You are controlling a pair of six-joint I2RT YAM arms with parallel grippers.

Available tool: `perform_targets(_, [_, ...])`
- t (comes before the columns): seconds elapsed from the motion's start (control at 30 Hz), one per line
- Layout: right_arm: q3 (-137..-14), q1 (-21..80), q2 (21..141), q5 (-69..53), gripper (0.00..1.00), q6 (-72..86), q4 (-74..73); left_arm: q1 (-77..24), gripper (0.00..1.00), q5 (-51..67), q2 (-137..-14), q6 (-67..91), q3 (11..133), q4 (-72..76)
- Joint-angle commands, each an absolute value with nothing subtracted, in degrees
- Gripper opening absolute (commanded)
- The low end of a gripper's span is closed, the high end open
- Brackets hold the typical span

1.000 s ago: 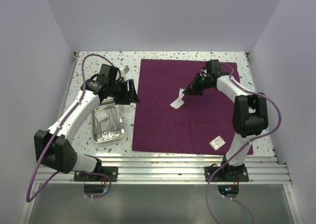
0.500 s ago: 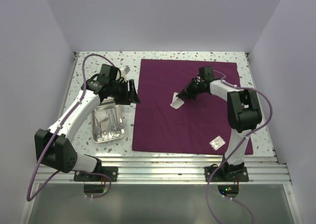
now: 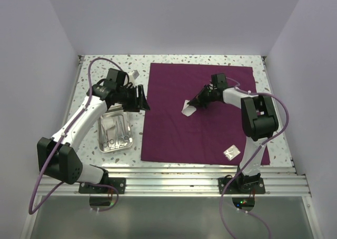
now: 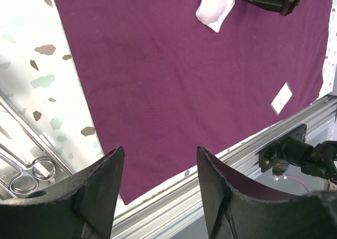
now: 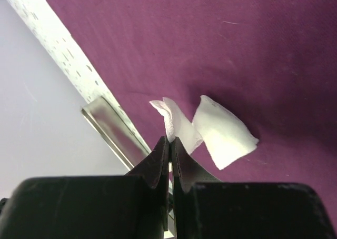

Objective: Prepare the surgical pack

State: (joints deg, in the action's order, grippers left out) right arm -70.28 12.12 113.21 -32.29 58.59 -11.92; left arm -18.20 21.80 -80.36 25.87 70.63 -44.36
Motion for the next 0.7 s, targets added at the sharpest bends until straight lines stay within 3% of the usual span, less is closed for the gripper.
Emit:
perform_targets(0.0, [-73.12,12.83,112.94,-32.61,0.0,60.64,-9.14,-18.46,0.61,23.2,-80.16,25.05,71.1,-42.8])
perform_targets(0.67, [-73.13,13.89,113.56,-27.08,0.0,57.14,-12.47,-18.46,0.61,24.08,-80.33,24.87,70.23,-42.63])
